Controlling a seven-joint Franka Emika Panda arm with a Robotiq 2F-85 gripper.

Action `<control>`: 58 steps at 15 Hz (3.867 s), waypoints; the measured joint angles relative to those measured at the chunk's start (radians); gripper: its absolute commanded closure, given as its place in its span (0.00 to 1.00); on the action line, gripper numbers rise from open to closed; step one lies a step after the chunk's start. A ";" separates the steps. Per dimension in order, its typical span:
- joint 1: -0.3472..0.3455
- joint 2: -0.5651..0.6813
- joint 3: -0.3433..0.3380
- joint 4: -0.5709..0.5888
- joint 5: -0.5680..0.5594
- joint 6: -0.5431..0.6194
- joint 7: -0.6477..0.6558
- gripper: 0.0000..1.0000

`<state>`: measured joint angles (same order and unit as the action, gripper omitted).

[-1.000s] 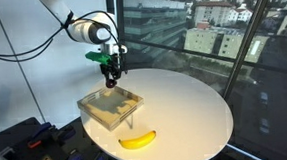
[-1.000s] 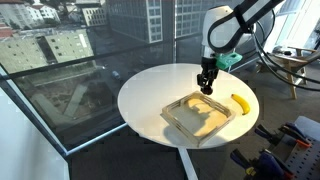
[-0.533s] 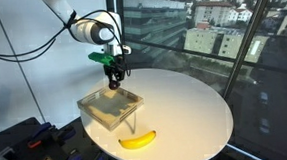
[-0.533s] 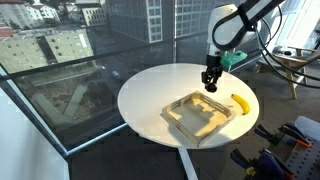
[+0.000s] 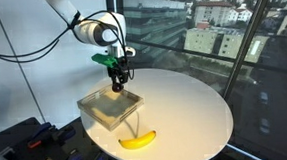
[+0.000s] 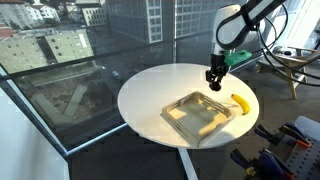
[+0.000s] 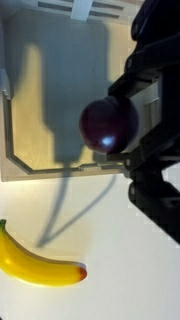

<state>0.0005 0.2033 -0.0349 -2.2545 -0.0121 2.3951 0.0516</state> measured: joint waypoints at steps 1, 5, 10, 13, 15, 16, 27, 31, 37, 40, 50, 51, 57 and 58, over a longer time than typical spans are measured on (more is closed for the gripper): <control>-0.004 0.000 -0.003 0.000 0.000 0.000 0.000 0.67; -0.018 0.000 -0.019 0.000 0.000 0.000 0.000 0.67; -0.047 0.000 -0.046 0.000 0.000 0.000 -0.001 0.67; -0.063 0.000 -0.062 0.000 -0.001 0.000 -0.002 0.67; -0.072 0.000 -0.072 0.000 -0.001 0.000 -0.004 0.67; -0.076 0.000 -0.076 0.000 -0.002 0.000 -0.005 0.67; -0.111 0.016 -0.102 0.006 -0.002 0.021 -0.017 0.67; -0.128 0.041 -0.108 0.014 -0.002 0.049 -0.018 0.67; -0.160 0.091 -0.114 0.038 -0.001 0.085 -0.025 0.67; -0.174 0.115 -0.115 0.052 0.000 0.093 -0.033 0.67; -0.206 0.183 -0.108 0.085 0.069 0.137 -0.107 0.67; -0.212 0.190 -0.103 0.088 0.081 0.141 -0.119 0.67; -0.237 0.231 -0.083 0.107 0.120 0.156 -0.162 0.67; -0.240 0.238 -0.081 0.111 0.122 0.159 -0.167 0.67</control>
<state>-0.2390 0.4410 -0.1154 -2.1435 0.1097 2.5537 -0.1151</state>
